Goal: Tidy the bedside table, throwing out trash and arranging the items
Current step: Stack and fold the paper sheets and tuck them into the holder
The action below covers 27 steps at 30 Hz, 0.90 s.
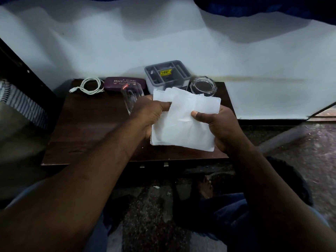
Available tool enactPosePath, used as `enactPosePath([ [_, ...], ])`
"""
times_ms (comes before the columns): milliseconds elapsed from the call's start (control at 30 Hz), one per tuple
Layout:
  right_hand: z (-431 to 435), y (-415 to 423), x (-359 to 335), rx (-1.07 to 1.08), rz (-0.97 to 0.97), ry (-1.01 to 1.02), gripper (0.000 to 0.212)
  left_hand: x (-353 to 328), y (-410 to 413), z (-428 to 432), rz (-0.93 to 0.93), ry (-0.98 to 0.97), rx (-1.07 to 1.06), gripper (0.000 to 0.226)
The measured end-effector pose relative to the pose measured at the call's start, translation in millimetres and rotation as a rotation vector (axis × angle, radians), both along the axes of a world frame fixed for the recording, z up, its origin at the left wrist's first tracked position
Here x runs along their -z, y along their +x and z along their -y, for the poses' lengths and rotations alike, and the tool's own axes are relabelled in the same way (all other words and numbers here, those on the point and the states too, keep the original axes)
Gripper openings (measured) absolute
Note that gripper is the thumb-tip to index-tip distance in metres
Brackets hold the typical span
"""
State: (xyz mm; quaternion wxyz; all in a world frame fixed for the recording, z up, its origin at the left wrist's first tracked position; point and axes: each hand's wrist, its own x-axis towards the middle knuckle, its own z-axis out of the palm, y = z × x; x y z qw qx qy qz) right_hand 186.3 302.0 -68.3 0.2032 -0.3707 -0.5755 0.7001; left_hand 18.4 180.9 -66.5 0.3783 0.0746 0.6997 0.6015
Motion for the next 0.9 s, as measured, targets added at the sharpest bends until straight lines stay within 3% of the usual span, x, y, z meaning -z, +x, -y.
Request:
enactPosePath([
  [567, 9, -7, 5, 0.007, -0.005, -0.016, 0.04, -2, 10, -1, 0.008, -0.024, -0.075, 0.012],
  [900, 22, -9, 10, 0.028, 0.149, 0.074, 0.041, 0, 16, -1, 0.055, -0.053, -0.048, 0.029],
])
